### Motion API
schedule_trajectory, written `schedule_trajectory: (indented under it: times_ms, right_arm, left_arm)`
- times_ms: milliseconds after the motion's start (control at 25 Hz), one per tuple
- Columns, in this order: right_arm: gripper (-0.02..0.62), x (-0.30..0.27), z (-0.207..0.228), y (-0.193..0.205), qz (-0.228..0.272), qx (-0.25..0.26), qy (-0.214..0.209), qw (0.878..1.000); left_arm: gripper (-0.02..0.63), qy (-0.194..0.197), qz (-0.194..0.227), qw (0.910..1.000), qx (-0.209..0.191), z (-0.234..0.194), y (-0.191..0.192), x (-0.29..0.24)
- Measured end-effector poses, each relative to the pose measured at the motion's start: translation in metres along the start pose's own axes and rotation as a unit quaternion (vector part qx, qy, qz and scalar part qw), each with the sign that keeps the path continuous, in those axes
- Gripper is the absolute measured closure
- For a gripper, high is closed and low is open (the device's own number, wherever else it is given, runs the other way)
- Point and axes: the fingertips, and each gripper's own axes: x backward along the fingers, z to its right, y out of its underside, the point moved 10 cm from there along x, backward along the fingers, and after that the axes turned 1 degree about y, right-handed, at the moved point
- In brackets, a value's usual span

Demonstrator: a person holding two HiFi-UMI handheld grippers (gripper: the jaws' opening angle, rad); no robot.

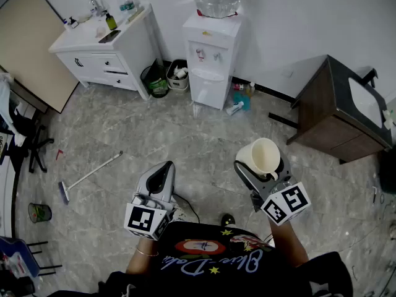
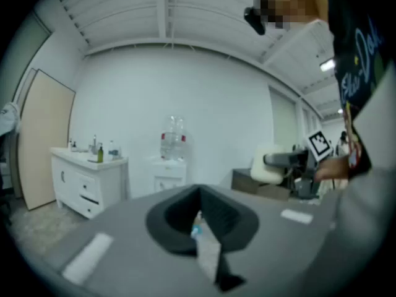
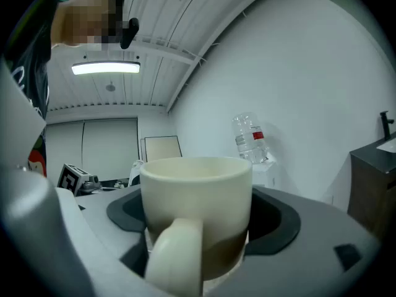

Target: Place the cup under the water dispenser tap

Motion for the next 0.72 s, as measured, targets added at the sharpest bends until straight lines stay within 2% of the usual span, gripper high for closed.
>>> schedule_trajectory:
  times_ms: [120, 240, 320, 400, 560, 720]
  right_arm:
    - [0.156, -0.081, -0.013, 0.003, 0.018, 0.011, 0.017, 1.0]
    - [0.156, -0.175, -0.025, 0.008, 0.049, -0.006, 0.063, 0.997]
    - [0.156, -0.227, -0.036, 0.011, 0.055, -0.033, 0.097, 0.993]
    - [0.156, -0.269, -0.045, 0.011, 0.058, -0.034, 0.126, 0.99]
    - [0.156, -0.334, -0.039, 0.016, 0.034, -0.008, 0.154, 0.987]
    - [0.156, -0.388, 0.008, 0.037, 0.01, -0.007, 0.179, 0.984]
  left_arm:
    - [0.609, 0.022, -0.01, 0.9996, -0.014, -0.081, 0.012, -0.023]
    - [0.609, 0.046, -0.014, 0.9985, -0.028, -0.175, 0.006, -0.043]
    - [0.609, 0.07, -0.014, 0.9971, -0.026, -0.23, -0.002, -0.051]
    - [0.609, 0.083, -0.02, 0.996, -0.027, -0.277, -0.005, -0.068]
    - [0.609, 0.088, -0.025, 0.9957, -0.017, -0.338, -0.002, -0.129]
    - [0.609, 0.098, -0.034, 0.9942, -0.03, -0.371, 0.005, -0.207]
